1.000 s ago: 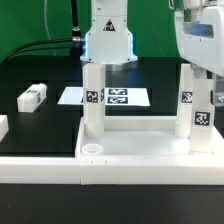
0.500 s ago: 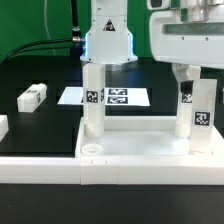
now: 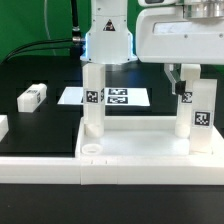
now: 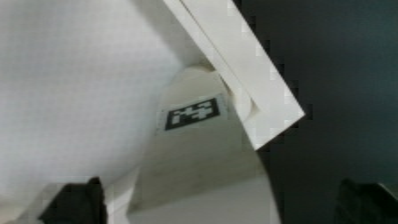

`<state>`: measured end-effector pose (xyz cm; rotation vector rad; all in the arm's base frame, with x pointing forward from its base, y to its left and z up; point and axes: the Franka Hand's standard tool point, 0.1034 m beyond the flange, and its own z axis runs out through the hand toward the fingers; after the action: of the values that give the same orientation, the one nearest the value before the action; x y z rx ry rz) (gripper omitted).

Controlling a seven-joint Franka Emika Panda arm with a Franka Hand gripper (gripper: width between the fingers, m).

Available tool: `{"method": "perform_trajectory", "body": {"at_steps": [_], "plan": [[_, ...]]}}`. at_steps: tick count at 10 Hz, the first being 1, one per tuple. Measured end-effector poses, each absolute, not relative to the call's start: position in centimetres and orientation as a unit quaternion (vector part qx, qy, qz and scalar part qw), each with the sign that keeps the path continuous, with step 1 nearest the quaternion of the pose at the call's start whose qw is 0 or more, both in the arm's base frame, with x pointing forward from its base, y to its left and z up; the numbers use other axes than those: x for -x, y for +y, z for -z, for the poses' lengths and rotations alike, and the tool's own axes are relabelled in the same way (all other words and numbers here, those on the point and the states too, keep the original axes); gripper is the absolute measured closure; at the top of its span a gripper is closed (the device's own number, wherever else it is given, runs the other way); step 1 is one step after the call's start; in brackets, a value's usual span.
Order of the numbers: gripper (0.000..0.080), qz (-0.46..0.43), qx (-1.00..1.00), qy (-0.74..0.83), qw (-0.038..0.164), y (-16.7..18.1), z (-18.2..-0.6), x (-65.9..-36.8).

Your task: Assemble desk

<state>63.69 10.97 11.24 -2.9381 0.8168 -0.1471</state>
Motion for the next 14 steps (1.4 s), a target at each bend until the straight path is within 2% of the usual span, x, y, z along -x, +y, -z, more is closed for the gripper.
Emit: {"method": "perform_trajectory", "body": {"at_steps": [2, 3, 4, 5, 6, 9, 14], "plan": [[0.0151, 0.050, 0.973, 0.220, 0.042, 11.07, -11.23, -63.67], [0.0272, 0.052, 0.982, 0.176, 0.039, 11.01, -11.23, -63.68], [0.0272, 0.052, 0.984, 0.163, 0.039, 11.01, -11.23, -63.68], [0.0435, 0.052, 0.984, 0.166, 0.039, 10.99, -11.23, -63.68], [0.0513, 0.052, 0.984, 0.166, 0.039, 10.94, -11.23, -63.69], [0.0512, 0.052, 0.982, 0.180, 0.040, 10.94, -11.23, -63.69], [0.0512, 0.039, 0.887, 0.455, 0.063, 10.37, -11.11, -63.70]]}}
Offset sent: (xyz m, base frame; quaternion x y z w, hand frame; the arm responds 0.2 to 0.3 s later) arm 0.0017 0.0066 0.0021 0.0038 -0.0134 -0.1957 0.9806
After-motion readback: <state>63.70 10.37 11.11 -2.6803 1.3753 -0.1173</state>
